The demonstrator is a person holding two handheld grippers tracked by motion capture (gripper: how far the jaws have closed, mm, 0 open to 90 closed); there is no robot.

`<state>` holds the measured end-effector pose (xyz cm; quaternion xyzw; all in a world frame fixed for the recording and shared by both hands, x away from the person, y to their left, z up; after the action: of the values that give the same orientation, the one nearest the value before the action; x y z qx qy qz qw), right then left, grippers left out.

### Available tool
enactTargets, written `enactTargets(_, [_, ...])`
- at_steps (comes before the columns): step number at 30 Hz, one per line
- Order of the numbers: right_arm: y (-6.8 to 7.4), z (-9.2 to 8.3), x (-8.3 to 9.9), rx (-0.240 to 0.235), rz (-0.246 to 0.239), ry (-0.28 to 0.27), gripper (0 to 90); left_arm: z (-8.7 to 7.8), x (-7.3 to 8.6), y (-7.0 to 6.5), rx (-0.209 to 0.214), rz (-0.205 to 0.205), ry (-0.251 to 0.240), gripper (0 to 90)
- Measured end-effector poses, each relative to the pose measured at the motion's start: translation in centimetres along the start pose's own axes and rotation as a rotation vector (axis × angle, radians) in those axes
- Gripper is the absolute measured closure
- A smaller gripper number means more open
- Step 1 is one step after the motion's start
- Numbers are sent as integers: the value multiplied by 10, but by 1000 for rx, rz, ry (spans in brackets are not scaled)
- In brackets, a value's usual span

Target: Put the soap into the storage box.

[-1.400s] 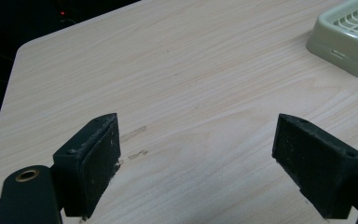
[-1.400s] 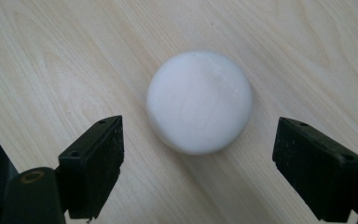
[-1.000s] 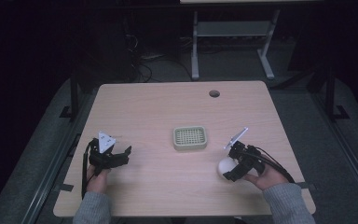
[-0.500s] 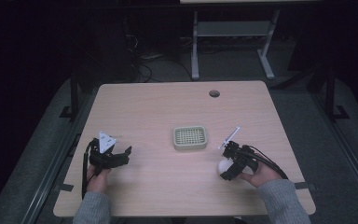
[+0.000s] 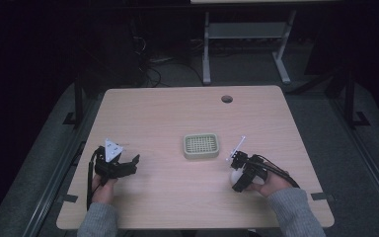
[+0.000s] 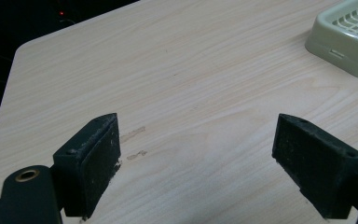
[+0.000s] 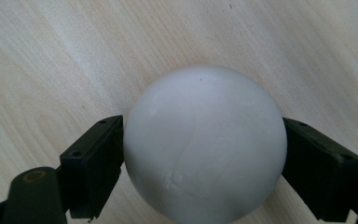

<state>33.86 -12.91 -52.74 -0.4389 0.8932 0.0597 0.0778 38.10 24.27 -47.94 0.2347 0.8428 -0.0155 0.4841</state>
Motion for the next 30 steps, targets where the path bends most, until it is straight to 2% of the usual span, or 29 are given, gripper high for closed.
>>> enactTargets(9, [-1, 2, 0, 6, -14, 19, 223, 0, 0, 0, 1, -3, 2, 149])
enactTargets(22, [-1, 2, 0, 8, -25, 20, 232, 1, 1, 0, -2, -7, 3, 149])
enactTargets(25, [0, 2, 1, -5, -20, 24, 232, 1, 1, 0, -1, -6, 5, 149])
enactTargets(30, [0, -3, 1, -17, -16, 1, 233, 2, 0, -1, -2, -3, 5, 148])
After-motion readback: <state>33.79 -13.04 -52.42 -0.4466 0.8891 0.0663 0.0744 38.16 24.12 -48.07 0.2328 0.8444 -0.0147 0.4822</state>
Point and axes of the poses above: each handheld gripper's, and its own axes: z roughly forward along the jaws, x roughly out of its underside, y roughly to its left, the point moved 9 cm from there along z, roughly forward along the jaws, and after that the axes turned 1 degree about z, right-handed, at the moved point
